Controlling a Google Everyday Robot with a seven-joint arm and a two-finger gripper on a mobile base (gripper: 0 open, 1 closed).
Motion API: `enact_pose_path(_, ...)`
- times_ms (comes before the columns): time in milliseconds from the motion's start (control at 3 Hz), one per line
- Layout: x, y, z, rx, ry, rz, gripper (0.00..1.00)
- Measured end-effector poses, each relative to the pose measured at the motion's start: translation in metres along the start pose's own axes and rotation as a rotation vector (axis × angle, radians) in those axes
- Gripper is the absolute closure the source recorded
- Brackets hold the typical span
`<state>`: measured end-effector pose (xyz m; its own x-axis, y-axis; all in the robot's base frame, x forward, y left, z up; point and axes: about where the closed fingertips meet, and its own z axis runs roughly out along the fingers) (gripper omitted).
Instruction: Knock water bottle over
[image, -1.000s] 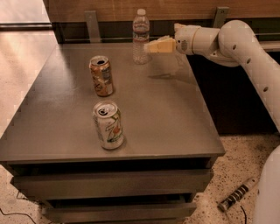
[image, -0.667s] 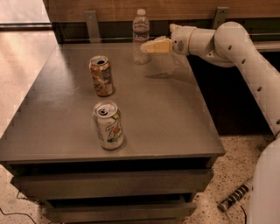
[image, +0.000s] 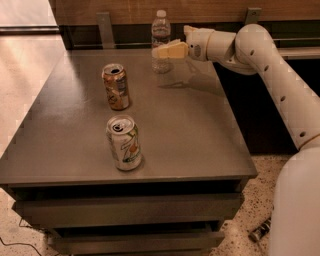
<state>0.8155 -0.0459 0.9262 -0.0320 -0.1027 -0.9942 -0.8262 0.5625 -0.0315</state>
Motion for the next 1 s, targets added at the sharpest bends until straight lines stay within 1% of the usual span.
enact_pose_path(333,0.0,-0.004,0.021,-0.021,-0.009,0.016,0.02)
enact_pose_path(667,0.005,-0.01,0.032,-0.019,0.001,0.032,0.24)
enact_pose_path(1000,0.005,-0.008,0.035,-0.023,0.0,0.032,0.47)
